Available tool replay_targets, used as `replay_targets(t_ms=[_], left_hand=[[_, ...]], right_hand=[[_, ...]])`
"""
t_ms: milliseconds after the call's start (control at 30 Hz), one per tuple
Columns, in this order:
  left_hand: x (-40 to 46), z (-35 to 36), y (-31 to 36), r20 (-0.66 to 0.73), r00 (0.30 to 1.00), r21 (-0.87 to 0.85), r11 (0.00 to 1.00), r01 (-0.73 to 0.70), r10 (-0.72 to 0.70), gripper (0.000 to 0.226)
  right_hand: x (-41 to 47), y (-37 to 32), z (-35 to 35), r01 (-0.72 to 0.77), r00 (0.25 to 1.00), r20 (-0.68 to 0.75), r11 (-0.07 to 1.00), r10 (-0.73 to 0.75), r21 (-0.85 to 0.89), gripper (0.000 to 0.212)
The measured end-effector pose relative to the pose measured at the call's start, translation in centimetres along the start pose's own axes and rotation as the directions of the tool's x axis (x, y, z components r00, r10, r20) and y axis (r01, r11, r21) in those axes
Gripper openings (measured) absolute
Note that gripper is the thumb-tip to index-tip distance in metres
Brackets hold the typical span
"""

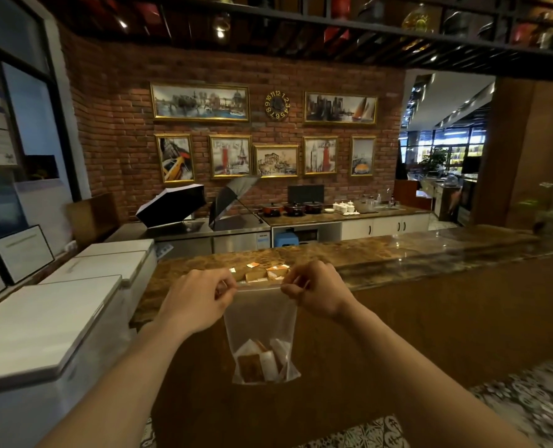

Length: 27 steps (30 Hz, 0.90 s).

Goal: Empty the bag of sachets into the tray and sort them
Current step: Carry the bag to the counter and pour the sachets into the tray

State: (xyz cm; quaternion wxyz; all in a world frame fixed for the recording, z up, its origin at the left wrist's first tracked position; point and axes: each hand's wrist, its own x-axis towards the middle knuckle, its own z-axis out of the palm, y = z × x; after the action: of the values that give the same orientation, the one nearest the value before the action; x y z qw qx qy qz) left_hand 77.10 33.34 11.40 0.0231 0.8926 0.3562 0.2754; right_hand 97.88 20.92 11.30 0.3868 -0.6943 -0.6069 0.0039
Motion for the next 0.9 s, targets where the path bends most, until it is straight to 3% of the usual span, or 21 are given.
replay_targets(t_ms=[533, 767, 900], left_hand=[[3.7, 3.4, 1.0, 0.028, 0.999, -0.084, 0.996, 0.022, -0.020, 0.008], [5.6, 6.7, 1.0, 0.033, 0.998, -0.086, 0.994, 0.061, -0.058, 0.006], [8.6, 8.3, 0.0, 0.056, 0.994, -0.134, 0.986, 0.100, -0.093, 0.005]], right_hand=[[3.0, 4.5, -0.7, 0.001, 1.000, -0.001, 1.000, -0.001, 0.019, 0.014], [4.5, 7.7, 0.3, 0.025, 1.000, 0.006, 0.999, -0.026, 0.023, 0.005], [7.6, 9.5, 0.7, 0.019, 0.999, 0.038, 1.000, -0.019, 0.019, 0.012]])
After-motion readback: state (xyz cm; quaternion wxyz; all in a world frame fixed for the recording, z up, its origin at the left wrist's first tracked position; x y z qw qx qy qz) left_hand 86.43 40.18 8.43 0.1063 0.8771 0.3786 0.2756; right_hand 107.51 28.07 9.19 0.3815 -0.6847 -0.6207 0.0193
